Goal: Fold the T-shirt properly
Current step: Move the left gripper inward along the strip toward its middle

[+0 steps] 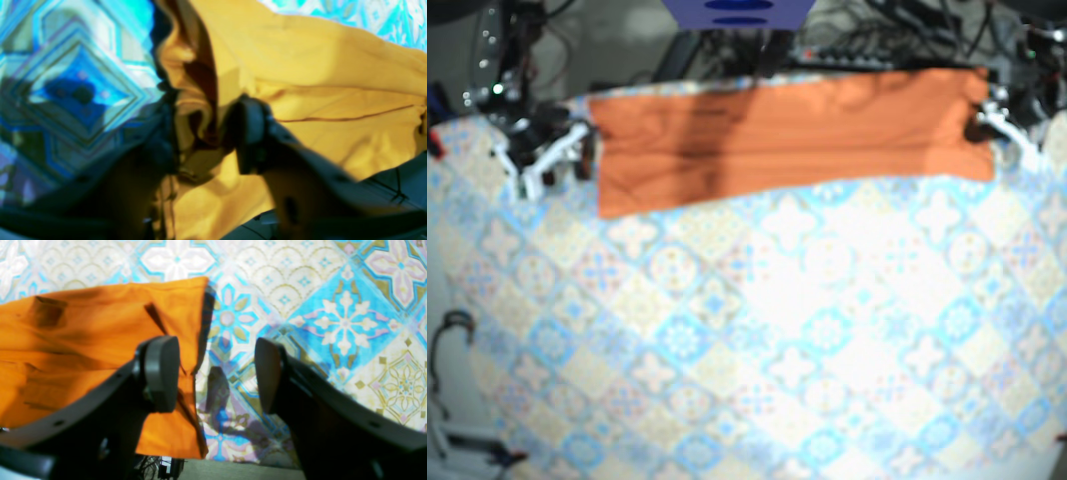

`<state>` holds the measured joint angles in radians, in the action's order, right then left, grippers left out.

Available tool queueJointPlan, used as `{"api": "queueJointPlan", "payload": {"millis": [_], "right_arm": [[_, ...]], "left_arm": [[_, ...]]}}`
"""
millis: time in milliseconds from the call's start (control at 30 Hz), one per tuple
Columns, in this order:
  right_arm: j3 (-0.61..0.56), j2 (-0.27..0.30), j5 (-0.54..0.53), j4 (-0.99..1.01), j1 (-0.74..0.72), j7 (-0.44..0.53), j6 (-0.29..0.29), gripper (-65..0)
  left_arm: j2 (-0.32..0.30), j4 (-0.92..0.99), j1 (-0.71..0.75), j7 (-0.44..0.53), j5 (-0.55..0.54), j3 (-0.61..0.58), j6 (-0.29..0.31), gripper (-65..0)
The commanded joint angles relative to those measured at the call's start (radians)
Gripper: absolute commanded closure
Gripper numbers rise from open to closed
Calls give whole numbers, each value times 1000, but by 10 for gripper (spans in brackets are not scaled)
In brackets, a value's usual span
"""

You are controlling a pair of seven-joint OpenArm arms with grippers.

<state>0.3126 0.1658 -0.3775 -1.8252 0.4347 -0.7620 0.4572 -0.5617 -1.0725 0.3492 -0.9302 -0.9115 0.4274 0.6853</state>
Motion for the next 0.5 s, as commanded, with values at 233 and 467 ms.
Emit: {"api": "queueJointPlan", "payload": {"millis": [233, 467], "right_arm": [[6, 5, -11, -14, -3, 20, 1, -352], [6, 5, -11, -14, -1, 19, 1, -351]], "left_arm": [[-10, -7, 4, -34, 19, 0, 0, 0], [-10, -61, 9, -37, 13, -2, 0, 0]]}}
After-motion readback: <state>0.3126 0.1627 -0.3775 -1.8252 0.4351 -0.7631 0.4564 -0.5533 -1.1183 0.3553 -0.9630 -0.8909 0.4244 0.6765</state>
